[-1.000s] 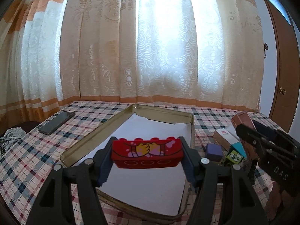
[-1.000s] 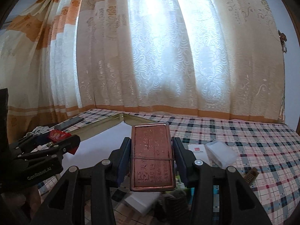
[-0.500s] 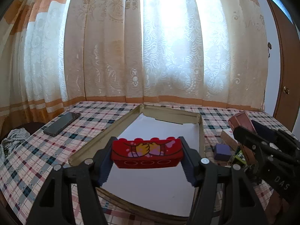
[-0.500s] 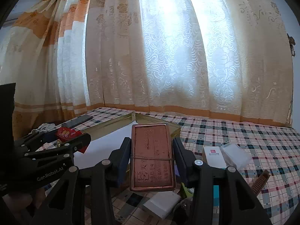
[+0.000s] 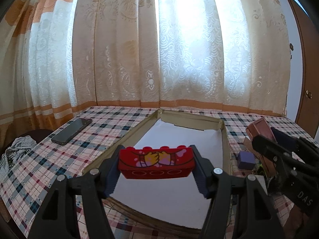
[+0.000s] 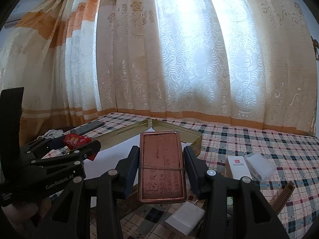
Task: Organize rigid objects
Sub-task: 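Carry both held boxes over the tin tray and lower them inside, then open both tools to release the boxes in the tray and withdraw, then grasp the black brush object with the right tool while the left tool grasps the white charger cube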
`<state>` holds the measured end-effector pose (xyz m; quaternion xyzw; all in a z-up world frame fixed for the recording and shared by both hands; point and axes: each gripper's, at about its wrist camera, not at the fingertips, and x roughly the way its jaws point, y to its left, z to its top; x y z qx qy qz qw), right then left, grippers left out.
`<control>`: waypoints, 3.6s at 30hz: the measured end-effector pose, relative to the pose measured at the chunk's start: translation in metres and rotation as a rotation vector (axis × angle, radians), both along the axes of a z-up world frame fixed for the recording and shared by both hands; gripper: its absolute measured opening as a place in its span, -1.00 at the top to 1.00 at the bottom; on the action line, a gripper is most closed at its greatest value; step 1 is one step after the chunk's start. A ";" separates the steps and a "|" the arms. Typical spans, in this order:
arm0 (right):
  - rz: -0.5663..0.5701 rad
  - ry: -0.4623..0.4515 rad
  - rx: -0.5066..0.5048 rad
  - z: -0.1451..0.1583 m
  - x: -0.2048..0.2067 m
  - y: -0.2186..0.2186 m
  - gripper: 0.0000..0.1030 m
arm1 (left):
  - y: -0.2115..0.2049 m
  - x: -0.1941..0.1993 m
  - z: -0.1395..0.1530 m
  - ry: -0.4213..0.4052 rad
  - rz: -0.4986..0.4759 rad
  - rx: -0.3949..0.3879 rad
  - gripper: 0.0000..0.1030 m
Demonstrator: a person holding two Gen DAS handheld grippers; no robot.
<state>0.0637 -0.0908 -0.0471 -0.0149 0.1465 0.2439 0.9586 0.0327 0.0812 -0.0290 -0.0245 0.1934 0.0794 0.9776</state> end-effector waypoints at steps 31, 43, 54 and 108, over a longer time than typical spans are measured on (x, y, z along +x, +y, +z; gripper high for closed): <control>0.097 0.055 -0.026 0.006 0.013 0.037 0.07 | 0.029 0.033 -0.002 0.129 0.002 0.028 -0.25; 0.106 0.203 -0.058 0.021 0.066 0.059 0.07 | 0.033 0.075 0.016 0.261 -0.057 0.051 -0.25; 0.085 0.294 -0.111 0.002 0.103 0.073 0.06 | 0.036 0.119 0.012 0.374 -0.052 0.076 -0.25; 0.110 0.389 -0.173 -0.044 0.019 -0.083 -0.20 | -0.098 0.004 -0.007 0.196 -0.158 0.066 -0.99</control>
